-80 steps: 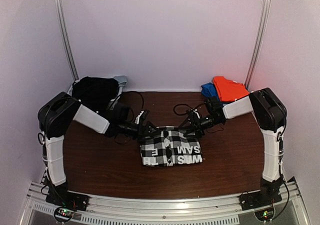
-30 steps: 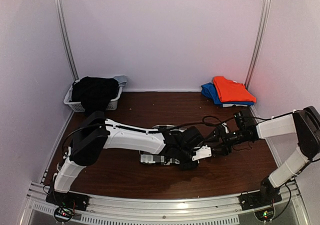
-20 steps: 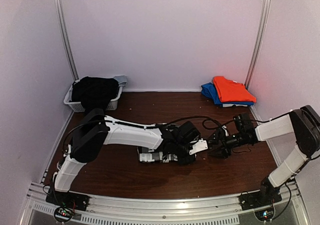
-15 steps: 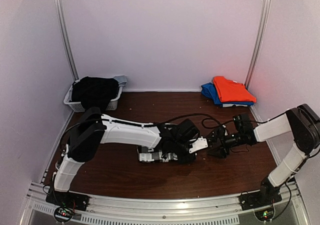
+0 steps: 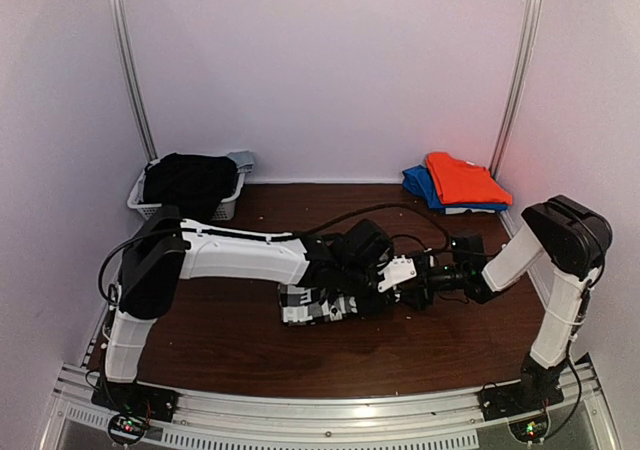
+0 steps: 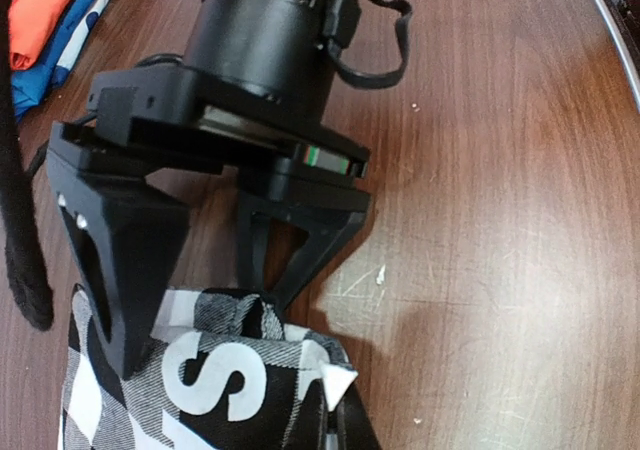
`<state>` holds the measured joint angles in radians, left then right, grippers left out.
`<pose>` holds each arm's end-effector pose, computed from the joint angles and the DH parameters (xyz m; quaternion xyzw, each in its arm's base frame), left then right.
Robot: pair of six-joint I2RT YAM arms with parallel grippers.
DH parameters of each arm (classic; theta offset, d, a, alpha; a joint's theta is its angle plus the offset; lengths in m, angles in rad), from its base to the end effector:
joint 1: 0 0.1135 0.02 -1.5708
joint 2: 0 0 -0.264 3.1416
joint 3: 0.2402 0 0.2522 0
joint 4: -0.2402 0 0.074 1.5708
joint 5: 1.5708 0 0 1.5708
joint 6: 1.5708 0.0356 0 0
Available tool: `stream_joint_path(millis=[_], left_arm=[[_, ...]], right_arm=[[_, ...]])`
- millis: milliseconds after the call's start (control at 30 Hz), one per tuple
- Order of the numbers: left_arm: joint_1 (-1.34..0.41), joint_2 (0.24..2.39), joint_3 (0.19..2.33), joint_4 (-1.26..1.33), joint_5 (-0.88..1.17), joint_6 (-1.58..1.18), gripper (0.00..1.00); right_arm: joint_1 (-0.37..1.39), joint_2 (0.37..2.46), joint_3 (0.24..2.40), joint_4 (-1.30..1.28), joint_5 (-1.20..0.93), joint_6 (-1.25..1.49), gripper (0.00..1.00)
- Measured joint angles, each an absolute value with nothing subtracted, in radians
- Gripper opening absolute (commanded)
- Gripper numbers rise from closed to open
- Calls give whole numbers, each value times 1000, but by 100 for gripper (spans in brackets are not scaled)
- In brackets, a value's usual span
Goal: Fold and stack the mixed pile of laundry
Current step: Pass from the left arm to the right, then turn over the square-folded shirt at the center of the board.
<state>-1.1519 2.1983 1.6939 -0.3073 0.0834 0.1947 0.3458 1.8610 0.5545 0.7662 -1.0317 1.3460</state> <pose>0.1981 -0.4523 0.1819 0.5908 0.7159 -0.2049 0.3108 0.2687 0.1293 0.0982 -0.1497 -0.7808 -0.6055 0.0371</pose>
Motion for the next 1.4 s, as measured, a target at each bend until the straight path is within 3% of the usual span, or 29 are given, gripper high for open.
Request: stream_joint_path(millis=[100,300,433,567,600,667,733,767,800,1167,1400], left_arm=[[-1152,2193,1681,-306,96,195,0],[-1152,2186,1660,-301,120,196,0],[-1151,2170,1643,-295,135,197,0],[-1152,2153,1633,-288,142,201,0],[-1152,2148,1628,-288,143,202,2],[-1151,2136,1620,-287,141,200,22],[-1149,2120,1610,-289,135,186,62],[-1145,2113,1607,-293,135,181,90],[-1143,2099,1596,-290,134,156,97],[-936,1689,1249,-221,96,-160,98],[-836,1506,1098,-202,46,-296,98]], right_arm=[[369,1902,585,826,-1010,1420,74],[400,1945,677,806,-985,1439,56],[402,2009,710,812,-964,1447,36],[402,2047,721,856,-960,1471,10],[401,2049,725,855,-959,1474,5],[400,2049,736,835,-960,1462,0],[398,2044,755,788,-961,1434,0],[396,2035,772,737,-958,1404,0],[391,2019,791,675,-956,1362,0],[284,1761,1250,-274,-819,629,0],[220,1720,1621,-781,-457,259,0]])
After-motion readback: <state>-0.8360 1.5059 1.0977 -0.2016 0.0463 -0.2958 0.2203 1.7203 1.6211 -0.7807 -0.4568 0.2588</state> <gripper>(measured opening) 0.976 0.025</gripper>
